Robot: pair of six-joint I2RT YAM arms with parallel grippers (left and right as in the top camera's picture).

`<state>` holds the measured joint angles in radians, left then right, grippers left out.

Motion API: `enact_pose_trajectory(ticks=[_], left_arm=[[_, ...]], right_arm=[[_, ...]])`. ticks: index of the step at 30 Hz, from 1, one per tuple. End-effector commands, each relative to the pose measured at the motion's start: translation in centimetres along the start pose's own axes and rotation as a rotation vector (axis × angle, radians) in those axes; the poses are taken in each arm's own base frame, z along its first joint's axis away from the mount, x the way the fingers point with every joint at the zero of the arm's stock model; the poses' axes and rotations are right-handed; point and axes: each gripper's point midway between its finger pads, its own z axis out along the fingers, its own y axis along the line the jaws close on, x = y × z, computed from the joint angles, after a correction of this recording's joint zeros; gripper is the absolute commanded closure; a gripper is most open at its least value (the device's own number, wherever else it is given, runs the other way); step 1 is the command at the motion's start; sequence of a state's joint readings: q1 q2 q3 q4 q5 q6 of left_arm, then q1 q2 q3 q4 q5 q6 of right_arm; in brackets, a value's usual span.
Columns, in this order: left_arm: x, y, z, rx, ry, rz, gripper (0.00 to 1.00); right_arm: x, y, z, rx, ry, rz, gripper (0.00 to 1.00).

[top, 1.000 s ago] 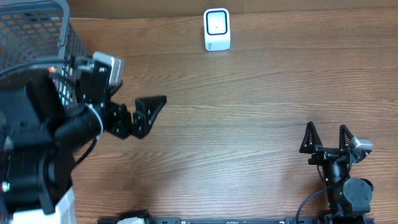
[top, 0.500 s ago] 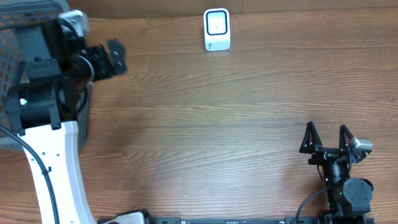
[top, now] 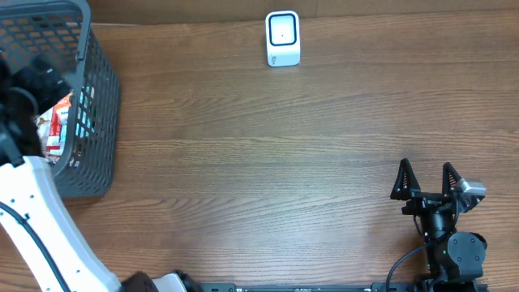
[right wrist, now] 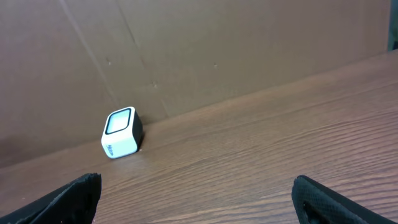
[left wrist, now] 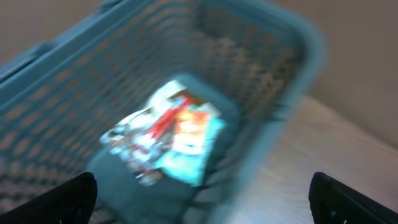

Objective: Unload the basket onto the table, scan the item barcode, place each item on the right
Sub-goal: 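Swing the left gripper over the grey basket and lower into it, then close the left gripper on packages inside the basket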

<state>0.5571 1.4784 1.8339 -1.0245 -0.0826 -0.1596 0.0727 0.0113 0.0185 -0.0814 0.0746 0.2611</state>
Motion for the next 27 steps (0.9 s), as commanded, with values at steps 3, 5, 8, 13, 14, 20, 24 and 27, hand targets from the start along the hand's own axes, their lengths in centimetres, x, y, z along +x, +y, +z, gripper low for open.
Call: enact_pose_trajectory(ticks=[3,5,8,13,14,20,24,27], left_arm=[[1.1,4.3,4.2,-0.119,0.094,-0.071,0.00],[1.9,5.4,5.8,-0.139,0.135,-0.086,0.00],[3.0,5.9,7.8,-0.122,0.194,-0.091,0.00],[4.6,5.8,11.0,-0.076,0.268,-0.049,0.00],[4.9,5.6,11.6,-0.060,0.278,-0.033,0.00],[6.8,2.9,15.2,0.122,0.347,0.042,0.00],[8.5,2.4,17.5,0.166,0.399,0.061,0.01],[9.7,1.9,18.9,0.208,0.429,0.068,0.00]], right_arm=[[0.2,-0.1,0.0,-0.001,0.000,-0.004,0.00],[0.2,-0.1,0.0,-0.001,0.000,-0.004,0.00],[0.2,-0.1,0.0,-0.001,0.000,-0.004,0.00],[0.2,-0.1,0.0,-0.001,0.000,-0.004,0.00],[0.2,-0.1,0.0,-0.001,0.000,-0.004,0.00],[0.2,-0.1,0.0,-0.001,0.000,-0.004,0.00],[0.2,-0.1,0.0,-0.001,0.000,-0.004,0.00],[0.2,-0.1,0.0,-0.001,0.000,-0.004,0.00]])
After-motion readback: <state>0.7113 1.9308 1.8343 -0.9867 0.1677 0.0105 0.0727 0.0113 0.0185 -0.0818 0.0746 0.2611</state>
